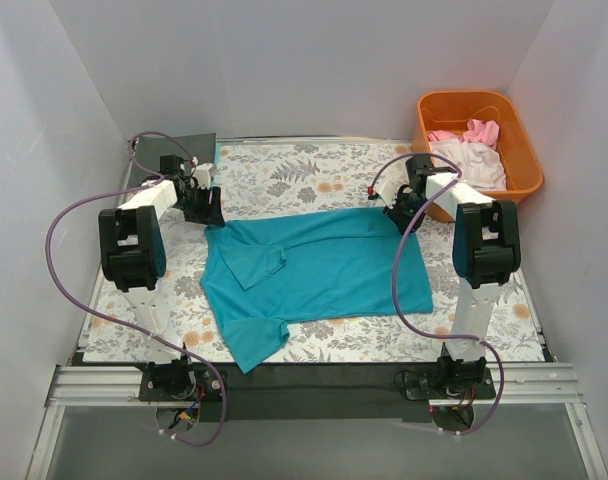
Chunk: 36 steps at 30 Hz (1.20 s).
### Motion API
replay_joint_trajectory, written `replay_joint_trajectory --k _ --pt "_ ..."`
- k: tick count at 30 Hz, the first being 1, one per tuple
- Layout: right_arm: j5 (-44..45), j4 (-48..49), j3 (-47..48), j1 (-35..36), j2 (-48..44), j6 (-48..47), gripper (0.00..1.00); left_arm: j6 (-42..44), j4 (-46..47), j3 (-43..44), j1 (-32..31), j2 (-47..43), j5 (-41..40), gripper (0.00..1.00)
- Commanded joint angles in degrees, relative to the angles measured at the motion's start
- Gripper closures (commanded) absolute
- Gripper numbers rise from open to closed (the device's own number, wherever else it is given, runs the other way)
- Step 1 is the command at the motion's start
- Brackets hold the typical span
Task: Fold and stack the t-shirts
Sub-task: Fold the tshirt
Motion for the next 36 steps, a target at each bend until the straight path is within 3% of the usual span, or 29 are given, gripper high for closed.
replay_joint_trajectory --k 1,5,9,10,13,25,26,27,28,30,31,34,36 --pt "1.77 -0.72 -1.72 0.14 -1.28 -3.30 0.85 1.03 -1.16 -0.62 -0.03 -0.23 1.14 0.51" --pt "2.12 -0.45 -2.26 0.23 -1.99 -3.75 0.99 1.20 -1.07 -0.80 -0.03 0.04 0.79 0.60" --pt "2.39 -0.37 -2.17 0.14 -2.42 -4.01 0.99 1.47 -0.72 -0.18 0.05 0.48 0.00 0.79" --pt "2.39 -0.54 -2.17 0.14 -2.51 -4.01 0.99 1.47 -0.64 0.08 0.14 0.56 -0.27 0.88" --pt "2.12 -0.54 -2.61 0.14 -3.21 -4.27 0.99 1.56 -0.29 1.48 0.49 0.74 -1.49 1.00" --pt "2.21 -0.63 -5.16 0.58 -4.80 -6.21 0.99 3.14 -0.55 6.59 1.02 3.99 -4.84 1.00" --pt "2.12 -0.80 -5.94 0.84 -5.15 -6.56 0.95 3.23 -0.63 6.67 0.93 4.08 -4.93 1.00" --pt "1.08 -0.98 -6.12 0.93 -6.11 -6.65 0.81 3.31 -0.63 6.67 0.93 4.08 -4.93 1.00" --pt "0.03 -1.50 -6.21 0.93 -6.73 -6.56 0.57 3.05 -0.63 6.76 1.02 4.08 -5.01 1.00" --pt "-2.87 -1.94 -5.25 0.85 -7.78 -5.69 0.47 2.70 -0.63 7.11 1.02 3.82 -4.40 0.91" --pt "-3.58 -2.12 -4.38 0.84 -8.57 -4.81 0.47 2.61 -0.72 7.29 1.02 2.86 -3.62 0.79" --pt "-5.43 -2.39 0.37 0.84 -8.75 -0.42 0.53 1.48 -0.11 7.38 1.02 -0.74 0.34 0.63" --pt "-5.78 -2.30 3.96 0.76 -8.23 2.30 0.59 0.77 -0.02 7.47 0.93 -2.59 2.79 0.59"
